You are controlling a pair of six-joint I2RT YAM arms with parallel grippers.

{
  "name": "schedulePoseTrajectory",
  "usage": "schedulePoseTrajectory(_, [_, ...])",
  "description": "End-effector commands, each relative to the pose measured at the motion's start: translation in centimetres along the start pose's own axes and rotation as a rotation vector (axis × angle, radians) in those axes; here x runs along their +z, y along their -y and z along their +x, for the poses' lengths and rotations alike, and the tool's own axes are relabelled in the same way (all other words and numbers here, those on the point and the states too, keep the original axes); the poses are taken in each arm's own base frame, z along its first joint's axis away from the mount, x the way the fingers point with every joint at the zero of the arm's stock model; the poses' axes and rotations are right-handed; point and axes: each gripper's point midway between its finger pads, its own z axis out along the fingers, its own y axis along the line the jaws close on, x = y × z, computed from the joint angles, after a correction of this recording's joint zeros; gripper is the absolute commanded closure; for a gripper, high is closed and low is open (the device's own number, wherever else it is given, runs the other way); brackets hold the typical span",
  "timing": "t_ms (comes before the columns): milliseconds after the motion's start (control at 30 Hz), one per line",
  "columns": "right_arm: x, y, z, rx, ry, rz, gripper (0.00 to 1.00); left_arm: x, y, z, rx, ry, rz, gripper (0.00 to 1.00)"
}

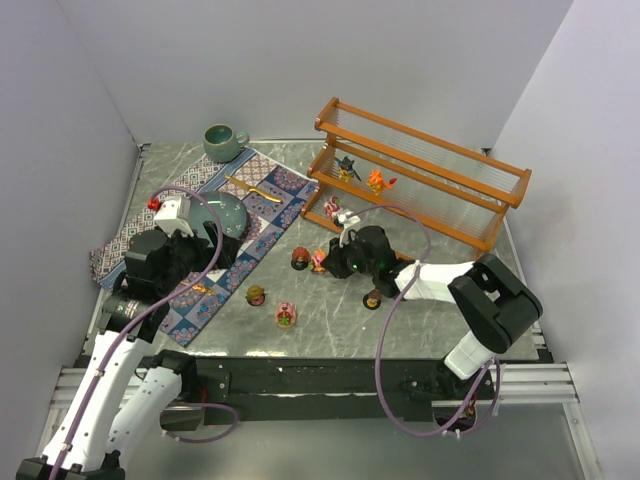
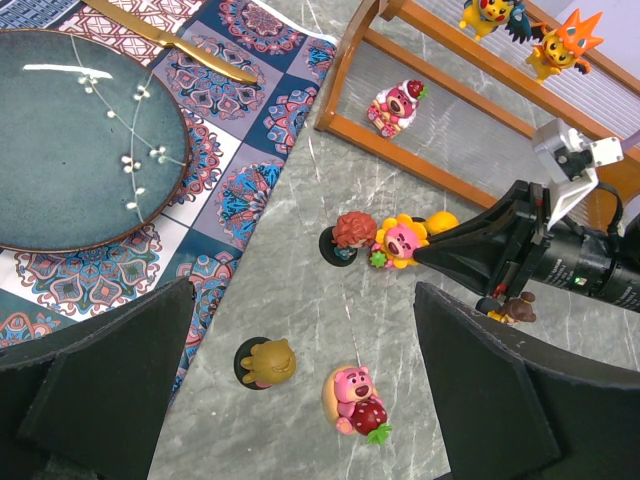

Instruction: Place and organize the plastic toys onto the shelf

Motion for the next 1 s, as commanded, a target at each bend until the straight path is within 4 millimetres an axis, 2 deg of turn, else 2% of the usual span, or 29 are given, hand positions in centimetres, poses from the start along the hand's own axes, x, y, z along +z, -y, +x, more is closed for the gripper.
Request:
schedulePoseTrajectory(0, [-0.8, -1.3, -3.9, -0.07, 0.104, -0.03, 0.95, -0.1, 0.5, -0.8, 0.005, 0.039, 0.023, 0.03])
schedulePoseTrajectory(67, [-1.1, -1.3, -4.0, -0.085, 0.108, -0.033, 1.0, -0.1, 0.5, -0.8, 0.005, 0.039, 0.023, 0.03])
schedulePoseTrajectory(167, [-1.8, -1.5, -4.5, -0.113, 0.114, -0.038, 1.0, -0.1, 0.5, -0.8, 0.005, 0.04, 0.024, 0.03])
schedulePoseTrajectory(233, [-2.7, -1.5, -5.7, -0.15, 0.14, -0.022, 1.0, -0.1, 0.5, -0.8, 0.005, 0.039, 0.023, 0.03])
schedulePoseTrajectory(433, [-5.5, 1.3, -7.8, -0.195, 0.176, 0.104, 1.0, -0.2, 0.5, -0.8, 0.008, 0.042, 0.023, 0.03])
schedulePoseTrajectory(633, [-7.7, 5.7, -9.3, -0.148, 0.228, 0.209, 1.0, -0.3, 0.5, -0.9, 0.007, 0.045, 0.023, 0.03])
schedulePoseTrajectory(800, [-7.9, 7.6, -10.1, -0.132, 0.231, 0.243, 1.0, -0.2, 0.4, -0.8, 0.007, 0.044, 0.022, 0.03])
schedulePoseTrajectory(967, [-7.1, 8.6, -10.7, -0.07, 0.23, 0.271, 1.0, -0.2, 0.4, -0.8, 0.006, 0.041, 0.021, 0.03])
